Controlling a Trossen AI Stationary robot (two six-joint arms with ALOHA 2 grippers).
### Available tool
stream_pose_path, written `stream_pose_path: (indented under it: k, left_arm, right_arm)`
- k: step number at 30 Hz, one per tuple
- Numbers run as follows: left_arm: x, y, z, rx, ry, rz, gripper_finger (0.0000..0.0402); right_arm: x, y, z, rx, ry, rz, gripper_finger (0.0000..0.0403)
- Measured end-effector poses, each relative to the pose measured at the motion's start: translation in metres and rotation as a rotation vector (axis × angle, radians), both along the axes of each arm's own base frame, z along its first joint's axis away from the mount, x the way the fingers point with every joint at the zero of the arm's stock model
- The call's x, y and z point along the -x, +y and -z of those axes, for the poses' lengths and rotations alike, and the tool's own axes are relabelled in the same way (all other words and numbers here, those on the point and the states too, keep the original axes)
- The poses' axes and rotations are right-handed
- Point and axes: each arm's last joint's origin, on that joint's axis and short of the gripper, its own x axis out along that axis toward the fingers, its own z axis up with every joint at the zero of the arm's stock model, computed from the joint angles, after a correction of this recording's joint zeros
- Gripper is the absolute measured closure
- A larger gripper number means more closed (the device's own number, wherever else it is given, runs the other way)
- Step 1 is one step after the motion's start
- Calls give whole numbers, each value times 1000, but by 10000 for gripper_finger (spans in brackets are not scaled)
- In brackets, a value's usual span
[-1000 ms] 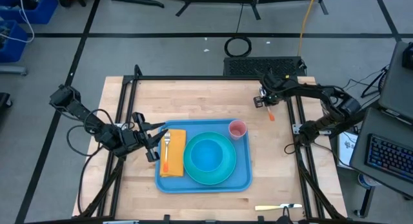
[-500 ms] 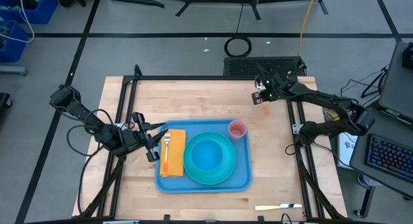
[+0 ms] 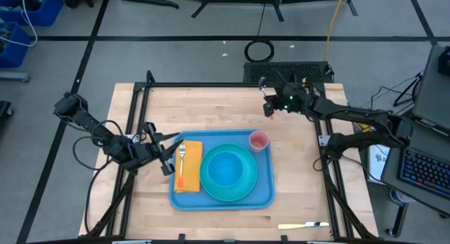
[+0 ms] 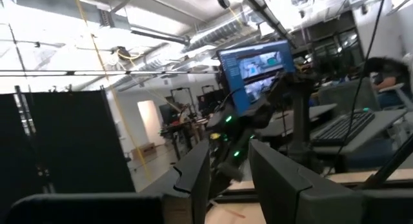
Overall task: Set up tray
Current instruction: Put the spoon on top of the yellow napkin beside the fork
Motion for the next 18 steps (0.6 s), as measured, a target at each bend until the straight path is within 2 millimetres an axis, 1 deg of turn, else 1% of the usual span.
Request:
stream_pose_path:
  k: [3,6,8,10,15,18]
  left_arm:
    - [-2,4,0,23,8,-45,289]
    - [-3,7,0,85,-19,-44,289]
    - [-4,8,1,79,-18,-39,289]
    - [-6,8,3,33,14,-51,289]
    - [-14,9,14,-169,183,-101,289]
    - [-20,13,19,-208,211,-75,289]
  right_arm:
    - [-14,14,-10,87,-79,-50,401]
    - [-27,33,-20,180,-160,-97,401]
    - [-34,46,-26,230,-215,-128,401]
    - [-40,59,-33,274,-273,-163,401]
    - [-54,91,-42,365,-418,-294,401]
    - [-61,108,-46,441,-517,-357,401]
